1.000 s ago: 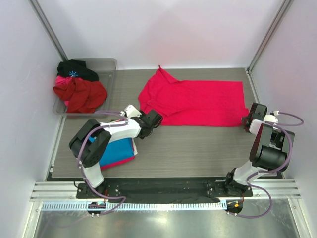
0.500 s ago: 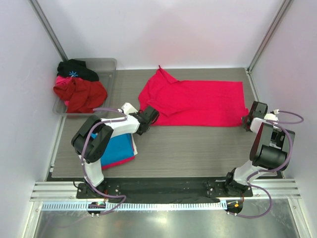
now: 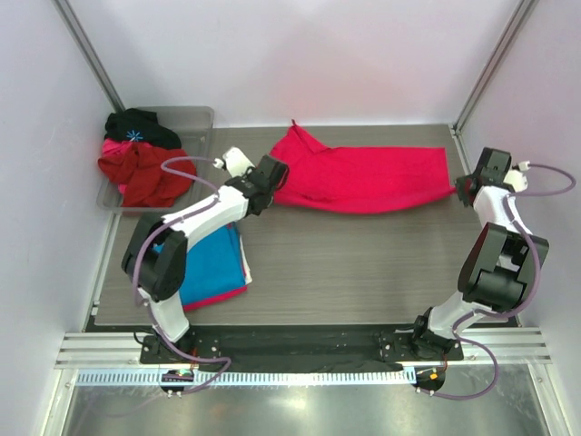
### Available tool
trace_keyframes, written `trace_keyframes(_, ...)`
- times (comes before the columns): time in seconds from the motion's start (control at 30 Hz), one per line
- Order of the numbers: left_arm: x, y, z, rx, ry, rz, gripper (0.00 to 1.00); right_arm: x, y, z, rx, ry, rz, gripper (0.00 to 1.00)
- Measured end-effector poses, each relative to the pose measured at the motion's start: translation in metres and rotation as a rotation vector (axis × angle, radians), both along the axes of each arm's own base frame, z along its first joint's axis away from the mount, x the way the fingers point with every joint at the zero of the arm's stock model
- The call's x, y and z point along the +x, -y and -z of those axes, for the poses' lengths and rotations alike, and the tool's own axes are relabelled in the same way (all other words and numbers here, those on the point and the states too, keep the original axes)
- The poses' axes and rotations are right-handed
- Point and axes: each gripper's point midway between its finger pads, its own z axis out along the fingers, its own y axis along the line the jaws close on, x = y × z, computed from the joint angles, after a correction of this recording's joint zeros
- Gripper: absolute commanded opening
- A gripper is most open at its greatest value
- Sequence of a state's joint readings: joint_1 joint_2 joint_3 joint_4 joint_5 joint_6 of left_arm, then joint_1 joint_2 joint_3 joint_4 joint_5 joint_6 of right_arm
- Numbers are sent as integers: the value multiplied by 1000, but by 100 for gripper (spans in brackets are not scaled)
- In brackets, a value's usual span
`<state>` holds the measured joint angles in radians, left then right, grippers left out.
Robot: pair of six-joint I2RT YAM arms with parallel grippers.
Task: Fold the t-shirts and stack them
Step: Fold the tshirt
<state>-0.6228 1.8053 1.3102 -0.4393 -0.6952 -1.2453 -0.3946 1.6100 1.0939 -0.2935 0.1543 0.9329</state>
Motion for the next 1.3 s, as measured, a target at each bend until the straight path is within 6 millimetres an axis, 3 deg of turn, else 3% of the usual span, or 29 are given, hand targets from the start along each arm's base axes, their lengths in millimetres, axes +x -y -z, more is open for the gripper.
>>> trace_keyframes(0.13,5,-3,-65,-52,117,19,0,13,4,-37,-23,77,-6,1)
trace_keyframes(0.23,-7,-11,-78,-69,144,20,0,0,1,-28,-14,53,7,1)
trace_keyframes(0.33,-30,-23,-45,-56,83,21,0,-28,-4,12,26,-43,29,1)
trace_keyframes(0.43,-58,-35,14,-10,-56,27,0,-62,-13,57,79,-176,42,1)
trace_keyframes(0.47,-69,-39,35,11,-113,29,0,-71,-16,68,92,-209,43,1)
trace_keyframes(0.53,-83,-45,54,37,-174,33,0,-84,-21,79,104,-254,42,1)
trace_keyframes(0.93,-90,-41,41,-7,-137,21,2,-97,-18,75,56,-247,62,4)
trace_keyframes(0.97,-92,-41,41,-8,-137,23,6,-99,-18,75,53,-248,67,5)
trace_keyframes(1.03,-94,-40,42,-8,-138,27,15,-102,-17,74,49,-246,81,36)
trace_keyframes(1.1,-96,-38,42,6,-143,48,43,-106,-15,73,37,-244,94,65)
trace_keyframes(1.17,-97,-37,39,27,-140,77,66,-108,-11,67,15,-236,101,70)
trace_keyframes(1.23,-98,-36,30,50,-122,107,75,-109,-8,59,-12,-221,102,73)
trace_keyframes(1.3,-98,-35,14,67,-85,150,98,-108,-5,47,-41,-196,103,73)
